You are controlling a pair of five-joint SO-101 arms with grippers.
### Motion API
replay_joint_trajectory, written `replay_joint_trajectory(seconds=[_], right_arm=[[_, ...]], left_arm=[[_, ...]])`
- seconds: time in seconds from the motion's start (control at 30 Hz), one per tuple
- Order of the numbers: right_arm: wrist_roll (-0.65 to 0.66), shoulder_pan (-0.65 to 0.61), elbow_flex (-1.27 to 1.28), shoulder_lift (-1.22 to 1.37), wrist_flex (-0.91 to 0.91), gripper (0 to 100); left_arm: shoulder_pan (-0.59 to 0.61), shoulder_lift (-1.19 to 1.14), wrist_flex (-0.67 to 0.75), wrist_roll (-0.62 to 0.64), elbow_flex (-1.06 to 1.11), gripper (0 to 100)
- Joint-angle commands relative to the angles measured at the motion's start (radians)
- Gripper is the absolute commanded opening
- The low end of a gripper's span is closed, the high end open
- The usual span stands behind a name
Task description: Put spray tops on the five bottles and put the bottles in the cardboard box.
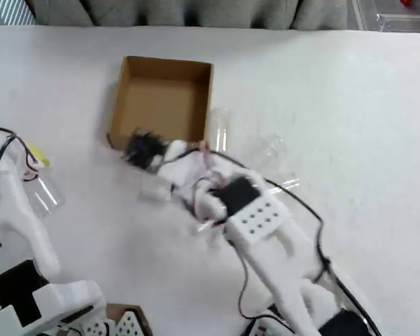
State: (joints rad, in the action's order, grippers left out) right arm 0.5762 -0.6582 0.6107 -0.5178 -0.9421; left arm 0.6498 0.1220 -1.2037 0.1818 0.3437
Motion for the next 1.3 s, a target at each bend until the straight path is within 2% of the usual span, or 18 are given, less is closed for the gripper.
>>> replay_joint_trajectory(seconds=[0.0,0.27,0.5,0.67,0.8,0.9,1.07,1.13,1.27], right_arm=[[-0.084,0.159,-0.041,-0.153,-0.068,1.5],[-0.331,0.464,-0.043,-0.444,-0.084,1.5],[-0.353,0.595,-0.023,-0.694,-0.082,1.8],[-0.356,0.598,0.04,-0.829,-0.081,1.6],[-0.364,0.59,0.078,-0.915,-0.068,1.6],[-0.505,0.59,0.092,-0.944,-0.002,1.5],[-0.753,0.587,0.146,-0.952,0.153,1.5],[-0.795,0.556,0.173,-0.952,0.228,1.5],[-0.796,0.415,0.19,-0.951,0.367,1.5]], left_arm=[[-0.117,0.101,-0.011,-0.006,-0.025,7],[-0.372,0.46,-0.006,-0.008,0.08,7],[-0.598,0.748,-0.009,-0.008,0.1,7],[-0.777,0.951,-0.002,-0.009,0.215,8],[-0.872,1.164,0.12,-0.075,0.413,7],[-0.898,1.31,0.221,-0.066,0.549,7],[-0.901,1.434,0.241,-0.04,0.621,7],[-0.901,1.458,0.242,-0.041,0.624,7],[-0.901,1.474,0.242,-0.041,0.632,7]])
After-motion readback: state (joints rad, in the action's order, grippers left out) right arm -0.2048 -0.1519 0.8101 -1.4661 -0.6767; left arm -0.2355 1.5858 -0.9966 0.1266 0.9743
